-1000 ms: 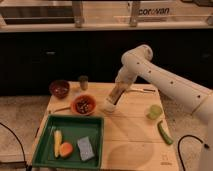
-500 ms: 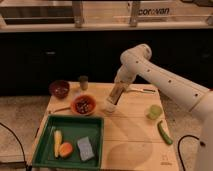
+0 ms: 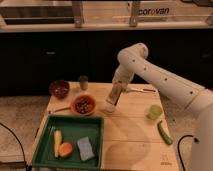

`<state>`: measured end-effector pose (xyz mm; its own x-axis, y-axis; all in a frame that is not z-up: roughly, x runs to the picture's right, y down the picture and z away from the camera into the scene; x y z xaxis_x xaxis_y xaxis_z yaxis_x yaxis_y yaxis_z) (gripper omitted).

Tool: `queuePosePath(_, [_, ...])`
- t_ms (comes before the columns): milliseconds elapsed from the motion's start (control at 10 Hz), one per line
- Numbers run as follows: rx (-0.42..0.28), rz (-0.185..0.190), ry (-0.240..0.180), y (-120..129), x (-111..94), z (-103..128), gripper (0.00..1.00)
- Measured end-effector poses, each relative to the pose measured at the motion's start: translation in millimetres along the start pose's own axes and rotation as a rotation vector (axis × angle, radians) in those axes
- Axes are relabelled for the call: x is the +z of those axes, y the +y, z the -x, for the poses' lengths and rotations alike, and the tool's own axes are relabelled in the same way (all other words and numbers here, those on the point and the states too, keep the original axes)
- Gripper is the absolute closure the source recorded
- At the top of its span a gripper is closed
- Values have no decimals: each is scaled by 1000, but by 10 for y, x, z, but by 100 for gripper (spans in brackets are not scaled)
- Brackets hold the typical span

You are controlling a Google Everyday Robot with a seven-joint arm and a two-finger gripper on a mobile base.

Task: Place eraser in paper cup

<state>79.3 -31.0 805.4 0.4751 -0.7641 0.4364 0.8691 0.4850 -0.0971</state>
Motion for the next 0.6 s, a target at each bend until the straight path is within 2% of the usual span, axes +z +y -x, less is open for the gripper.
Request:
queuePosePath(300, [-64, 30, -40, -76, 77, 75, 93])
queuePosePath(600, [-94, 54, -71, -138, 153, 105, 93])
